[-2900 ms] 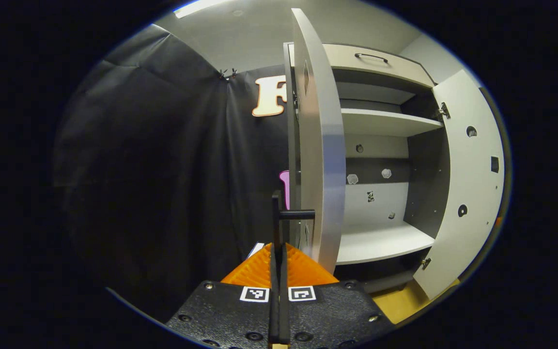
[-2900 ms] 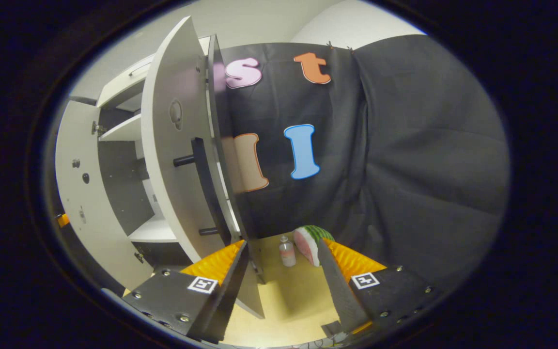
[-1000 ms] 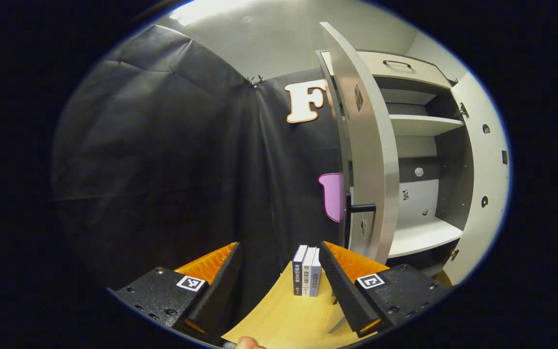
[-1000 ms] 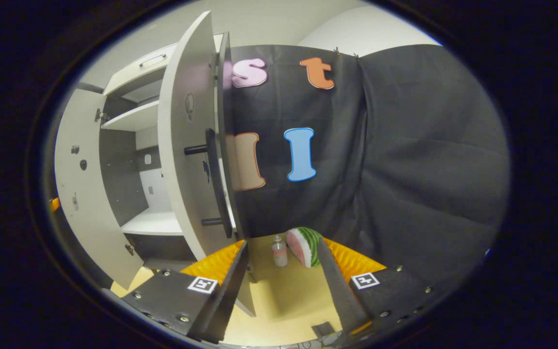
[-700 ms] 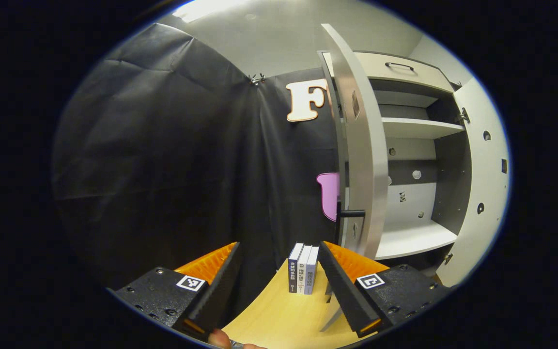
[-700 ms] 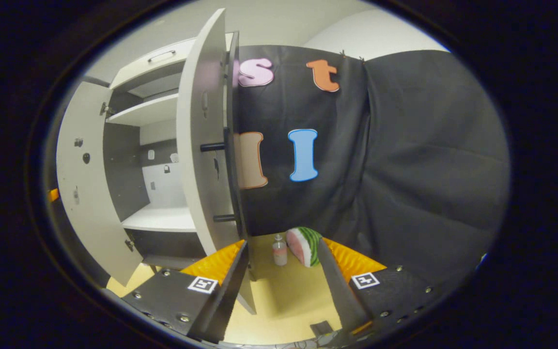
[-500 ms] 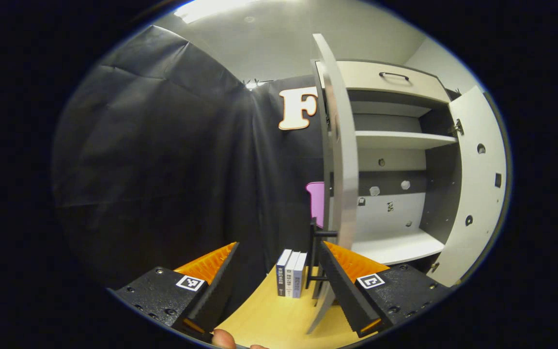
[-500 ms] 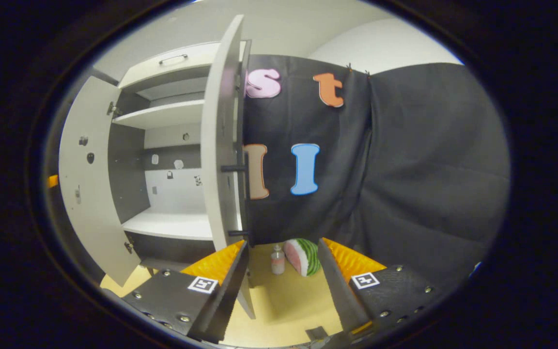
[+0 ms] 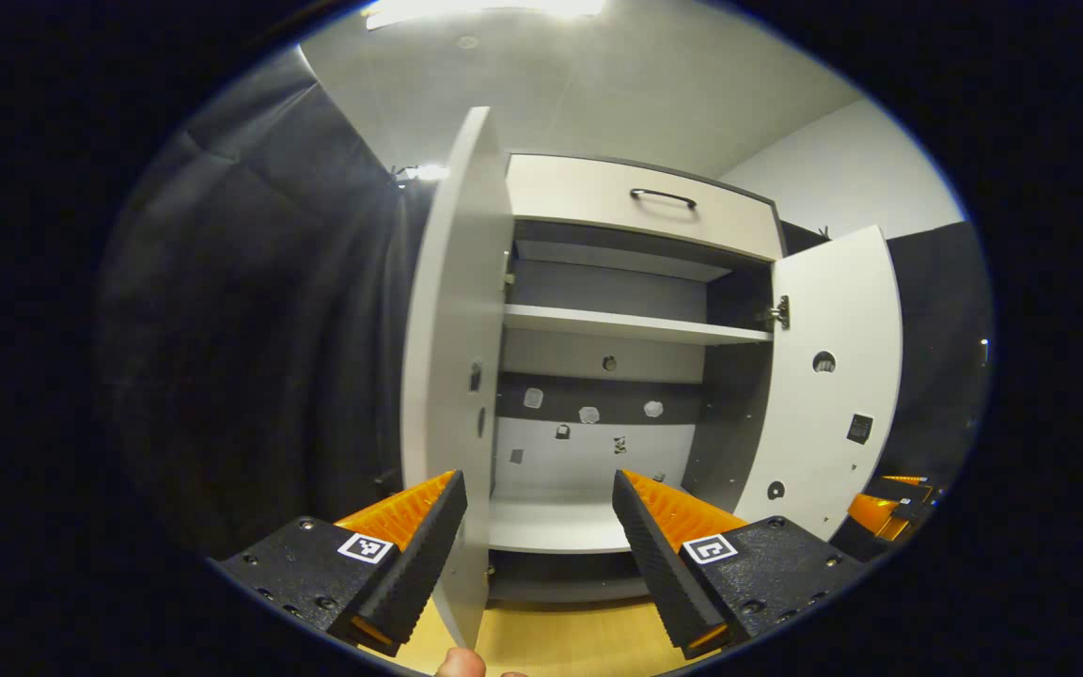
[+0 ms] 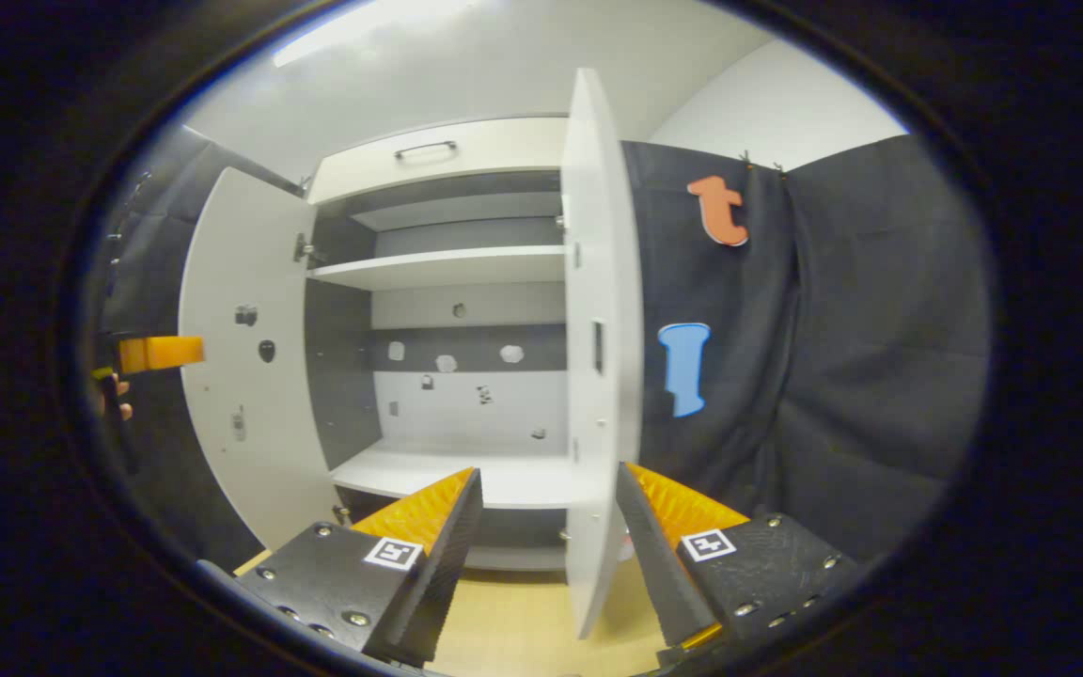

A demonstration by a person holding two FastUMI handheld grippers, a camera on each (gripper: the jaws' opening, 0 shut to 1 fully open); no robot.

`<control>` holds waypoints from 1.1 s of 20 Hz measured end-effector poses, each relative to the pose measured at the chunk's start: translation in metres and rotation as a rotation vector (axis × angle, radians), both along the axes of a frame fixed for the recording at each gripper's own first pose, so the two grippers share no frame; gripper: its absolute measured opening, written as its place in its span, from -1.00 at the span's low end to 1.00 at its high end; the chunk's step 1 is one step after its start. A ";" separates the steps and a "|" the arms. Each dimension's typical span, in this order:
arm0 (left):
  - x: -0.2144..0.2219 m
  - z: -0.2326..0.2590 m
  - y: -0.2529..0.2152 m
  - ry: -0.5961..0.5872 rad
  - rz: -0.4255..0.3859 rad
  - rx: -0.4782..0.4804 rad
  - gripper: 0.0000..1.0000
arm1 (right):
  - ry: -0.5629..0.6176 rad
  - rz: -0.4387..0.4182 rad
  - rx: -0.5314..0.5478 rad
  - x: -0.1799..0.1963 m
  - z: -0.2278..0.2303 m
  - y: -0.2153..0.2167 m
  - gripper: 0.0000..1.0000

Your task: Open the right door of the double-door shoe cabinet with the right hand, and open the left door with the left hand.

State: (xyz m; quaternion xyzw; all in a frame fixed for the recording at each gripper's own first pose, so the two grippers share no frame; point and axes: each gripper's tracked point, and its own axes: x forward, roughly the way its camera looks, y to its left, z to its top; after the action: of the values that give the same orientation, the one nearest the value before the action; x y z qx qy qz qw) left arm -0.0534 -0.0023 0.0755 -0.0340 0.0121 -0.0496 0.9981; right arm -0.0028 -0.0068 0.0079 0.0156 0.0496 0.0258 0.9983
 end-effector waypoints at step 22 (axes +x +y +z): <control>0.044 -0.050 -0.083 0.018 -0.140 0.103 0.93 | 0.016 0.051 0.041 0.056 0.001 0.092 0.92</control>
State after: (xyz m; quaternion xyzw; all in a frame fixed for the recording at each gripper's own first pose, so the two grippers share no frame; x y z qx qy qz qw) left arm -0.0097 -0.0857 0.0256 0.0181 0.0259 -0.1185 0.9925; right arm 0.0529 0.0855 0.0085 0.0350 0.0572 0.0521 0.9964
